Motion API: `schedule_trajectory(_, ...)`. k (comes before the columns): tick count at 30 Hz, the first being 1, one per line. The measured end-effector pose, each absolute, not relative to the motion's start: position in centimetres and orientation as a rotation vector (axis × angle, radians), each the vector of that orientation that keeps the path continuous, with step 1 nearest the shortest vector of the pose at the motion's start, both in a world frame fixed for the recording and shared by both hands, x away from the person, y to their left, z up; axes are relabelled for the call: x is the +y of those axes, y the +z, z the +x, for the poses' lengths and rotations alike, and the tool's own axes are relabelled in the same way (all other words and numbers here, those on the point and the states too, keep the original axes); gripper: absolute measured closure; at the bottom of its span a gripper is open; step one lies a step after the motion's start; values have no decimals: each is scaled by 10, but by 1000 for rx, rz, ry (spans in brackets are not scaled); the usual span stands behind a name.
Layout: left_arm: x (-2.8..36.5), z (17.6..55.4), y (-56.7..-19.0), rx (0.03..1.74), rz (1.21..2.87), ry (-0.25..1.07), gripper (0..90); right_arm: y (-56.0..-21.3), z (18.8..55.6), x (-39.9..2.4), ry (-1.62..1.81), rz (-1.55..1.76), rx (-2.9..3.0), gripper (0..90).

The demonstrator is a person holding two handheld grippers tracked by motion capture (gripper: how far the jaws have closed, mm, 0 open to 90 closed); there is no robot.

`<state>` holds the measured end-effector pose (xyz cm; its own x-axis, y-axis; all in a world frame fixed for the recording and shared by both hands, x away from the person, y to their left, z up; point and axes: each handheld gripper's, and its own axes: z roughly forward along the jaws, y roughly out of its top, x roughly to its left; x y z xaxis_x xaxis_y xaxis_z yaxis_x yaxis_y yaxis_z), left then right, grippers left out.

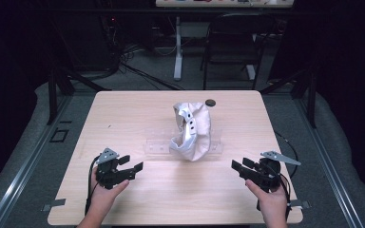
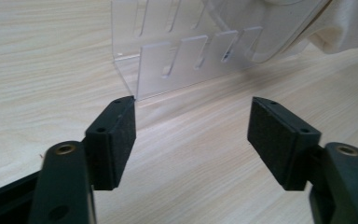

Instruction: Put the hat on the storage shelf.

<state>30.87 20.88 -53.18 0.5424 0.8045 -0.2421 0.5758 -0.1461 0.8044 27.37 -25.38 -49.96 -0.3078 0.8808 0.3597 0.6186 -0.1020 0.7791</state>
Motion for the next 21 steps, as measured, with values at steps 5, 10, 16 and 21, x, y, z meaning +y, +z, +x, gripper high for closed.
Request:
schedule_trajectory(5,204,306,-530,1112,1850,314,255,-504,272,-253,1351,1641,1881,457)
schedule_trajectory(10,198,306,-532,1081,1909,343,263,-507,270,-251,1328,1612,1881,450)
schedule_trajectory(16,191,306,-537,1042,1988,375,337,-512,269,-253,1310,1584,1884,421)
schedule_trajectory(21,182,307,-539,1009,1982,380,364,-516,267,-258,1303,1552,1865,416)
